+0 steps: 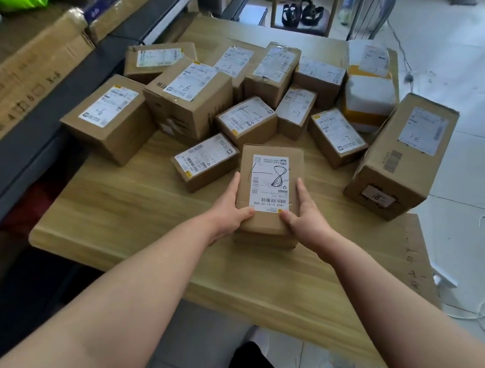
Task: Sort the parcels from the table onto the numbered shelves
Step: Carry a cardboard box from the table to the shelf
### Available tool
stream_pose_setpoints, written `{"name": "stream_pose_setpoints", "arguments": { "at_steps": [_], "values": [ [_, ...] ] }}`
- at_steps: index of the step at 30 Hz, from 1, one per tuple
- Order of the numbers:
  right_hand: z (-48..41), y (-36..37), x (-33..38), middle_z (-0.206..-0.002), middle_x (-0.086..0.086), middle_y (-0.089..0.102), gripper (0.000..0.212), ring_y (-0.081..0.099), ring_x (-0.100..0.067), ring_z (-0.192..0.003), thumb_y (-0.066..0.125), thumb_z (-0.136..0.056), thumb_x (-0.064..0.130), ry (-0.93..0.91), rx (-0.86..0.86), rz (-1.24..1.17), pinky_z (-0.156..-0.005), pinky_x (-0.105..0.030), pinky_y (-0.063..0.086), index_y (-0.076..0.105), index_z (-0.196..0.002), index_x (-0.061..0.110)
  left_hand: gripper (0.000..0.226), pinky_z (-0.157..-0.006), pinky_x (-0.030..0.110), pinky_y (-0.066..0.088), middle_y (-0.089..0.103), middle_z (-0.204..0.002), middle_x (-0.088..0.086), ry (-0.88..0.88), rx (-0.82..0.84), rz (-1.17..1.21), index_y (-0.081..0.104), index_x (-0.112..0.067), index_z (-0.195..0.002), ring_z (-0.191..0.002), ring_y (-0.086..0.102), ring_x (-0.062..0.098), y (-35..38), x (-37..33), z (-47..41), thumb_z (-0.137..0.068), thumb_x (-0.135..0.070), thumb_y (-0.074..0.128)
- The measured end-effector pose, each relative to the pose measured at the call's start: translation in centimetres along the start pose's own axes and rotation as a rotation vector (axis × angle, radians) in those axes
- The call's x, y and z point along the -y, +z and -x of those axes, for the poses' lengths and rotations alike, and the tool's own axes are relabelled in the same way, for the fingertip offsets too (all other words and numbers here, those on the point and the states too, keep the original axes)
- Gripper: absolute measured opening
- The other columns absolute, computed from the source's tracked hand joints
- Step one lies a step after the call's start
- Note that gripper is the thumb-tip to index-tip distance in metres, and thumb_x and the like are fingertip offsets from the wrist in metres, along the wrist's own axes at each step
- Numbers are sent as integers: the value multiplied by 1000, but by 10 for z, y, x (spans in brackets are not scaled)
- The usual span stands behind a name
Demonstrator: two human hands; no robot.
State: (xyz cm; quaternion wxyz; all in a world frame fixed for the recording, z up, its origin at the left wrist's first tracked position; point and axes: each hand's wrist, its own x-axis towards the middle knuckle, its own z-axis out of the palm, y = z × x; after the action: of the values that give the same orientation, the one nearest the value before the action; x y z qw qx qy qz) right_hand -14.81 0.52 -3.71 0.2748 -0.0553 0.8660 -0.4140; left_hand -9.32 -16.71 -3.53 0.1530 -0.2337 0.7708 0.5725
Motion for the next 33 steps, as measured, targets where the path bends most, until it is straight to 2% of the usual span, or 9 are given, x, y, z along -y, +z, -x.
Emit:
{"name": "stream_pose_setpoints", "arguments": {
  "at_steps": [2,7,11,14,18,22,27,31,33],
  "values": [
    [14,12,2,-159,2,16,83,24,-17,-143,59,-94,22,-8,18,5,-116,-33,19,2,-153,32,90,-116,34,27,34,-153,-2,-3,7,14,-1,-34,-154,-131,38,10,-5,13,16,-93,-9,61],
    [59,49,3,-159,1,17,83,28,-21,-141,57,-94,24,-6,20,19,-115,-37,23,-1,-152,33,91,-115,41,31,33,-154,-1,-26,5,32,-2,-37,-154,-134,39,15,-19,45,59,-93,-11,61],
    [104,79,-4,-156,-1,25,89,35,-24,-138,60,-93,24,33,-9,-32,-113,-39,28,-6,-152,33,90,-115,36,29,36,-152,2,-7,-18,38,1,-33,-154,-129,40,12,-18,75,103,-93,-8,61],
    [136,100,-10,-156,-2,28,91,37,-23,-137,62,-91,23,32,-17,-46,-112,-37,30,-6,-152,30,86,-116,34,27,36,-153,3,-3,-53,64,5,-32,-155,-134,39,15,-15,100,137,-93,-8,61],
    [173,125,-12,-153,-1,33,93,45,-24,-130,64,-90,29,9,32,60,-93,-29,43,-5,-152,31,84,-109,23,24,33,-154,0,-18,-132,-5,7,-33,-155,-135,35,13,-23,132,182,-93,-15,61],
    [198,147,-3,-153,3,33,96,40,-19,-134,66,-88,30,-94,85,90,-103,-25,31,-5,-153,29,82,-111,24,26,32,-154,-5,-7,-157,44,6,-32,-155,-129,36,6,-45,144,226,-95,-11,58],
    [208,181,39,-151,7,36,97,42,-20,-132,67,-87,30,-265,194,160,-102,-28,33,-5,-152,33,82,-98,18,29,37,-150,-6,-26,-367,130,5,-34,-155,-119,37,2,-78,157,282,-96,-11,57],
    [209,209,75,-151,3,36,97,42,-22,-132,65,-88,34,-399,348,259,-104,-33,35,-8,-152,33,82,-103,23,32,39,-150,-5,-72,-577,223,7,-34,-154,-122,41,5,-93,169,324,-95,-12,59],
    [214,220,90,-150,5,37,96,44,-20,-129,64,-89,36,-466,433,297,-97,-29,37,-9,-151,34,82,-109,29,33,39,-150,-5,-122,-689,269,8,-35,-154,-127,42,10,-94,174,346,-95,-13,60]
  ]
}}
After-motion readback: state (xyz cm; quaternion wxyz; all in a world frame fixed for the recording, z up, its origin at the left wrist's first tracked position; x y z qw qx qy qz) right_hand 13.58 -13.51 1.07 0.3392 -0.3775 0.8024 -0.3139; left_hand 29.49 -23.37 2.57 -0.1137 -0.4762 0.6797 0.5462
